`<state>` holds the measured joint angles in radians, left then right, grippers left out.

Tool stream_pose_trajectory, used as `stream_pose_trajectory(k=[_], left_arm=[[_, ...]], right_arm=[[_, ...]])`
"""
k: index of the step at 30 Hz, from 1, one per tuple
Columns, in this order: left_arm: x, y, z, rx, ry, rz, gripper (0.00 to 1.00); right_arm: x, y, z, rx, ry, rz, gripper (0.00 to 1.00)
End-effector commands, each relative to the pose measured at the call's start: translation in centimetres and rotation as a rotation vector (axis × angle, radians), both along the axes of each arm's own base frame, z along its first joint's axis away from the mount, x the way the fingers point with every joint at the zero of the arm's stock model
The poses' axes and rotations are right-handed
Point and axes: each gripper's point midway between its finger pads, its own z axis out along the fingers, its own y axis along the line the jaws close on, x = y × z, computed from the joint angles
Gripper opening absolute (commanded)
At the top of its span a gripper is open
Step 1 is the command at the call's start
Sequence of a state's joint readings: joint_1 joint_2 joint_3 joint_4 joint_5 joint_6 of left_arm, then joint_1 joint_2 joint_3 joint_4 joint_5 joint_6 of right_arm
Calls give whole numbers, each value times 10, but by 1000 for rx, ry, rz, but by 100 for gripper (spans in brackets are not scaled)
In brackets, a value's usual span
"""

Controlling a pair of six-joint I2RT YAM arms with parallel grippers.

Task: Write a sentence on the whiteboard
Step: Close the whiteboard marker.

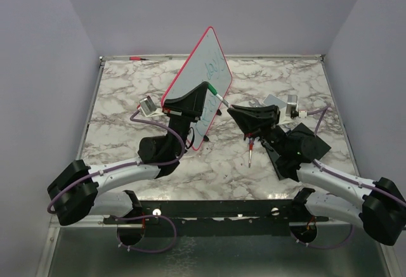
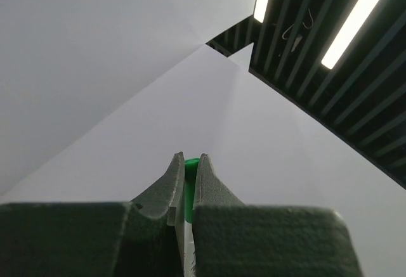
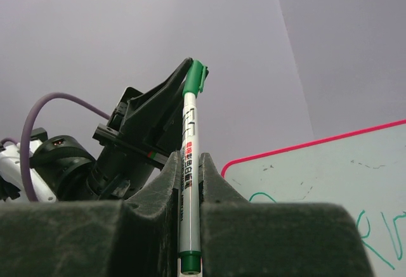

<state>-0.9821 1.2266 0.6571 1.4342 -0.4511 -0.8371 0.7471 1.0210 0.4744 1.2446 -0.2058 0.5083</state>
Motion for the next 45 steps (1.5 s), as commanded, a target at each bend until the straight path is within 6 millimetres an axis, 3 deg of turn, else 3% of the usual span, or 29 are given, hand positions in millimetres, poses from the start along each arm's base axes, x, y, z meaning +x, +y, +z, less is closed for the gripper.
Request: stream_pose_trajectory(k=[1,17,40,45], left_arm=[[-13,1,-5,-47,-33,6,0],[-18,-15,-18,9,-37,19,0],[-35,-46,-41,41,6,-88,0],[-36,-44,-39,62,11,-71,0]], right_arm=[[8,-5,24,68,-71,-68,1],[26,28,31,-9,-85,-27,1],[34,31,58,47,-141,-49,1],[33,29,60,42,-161,-64,1]])
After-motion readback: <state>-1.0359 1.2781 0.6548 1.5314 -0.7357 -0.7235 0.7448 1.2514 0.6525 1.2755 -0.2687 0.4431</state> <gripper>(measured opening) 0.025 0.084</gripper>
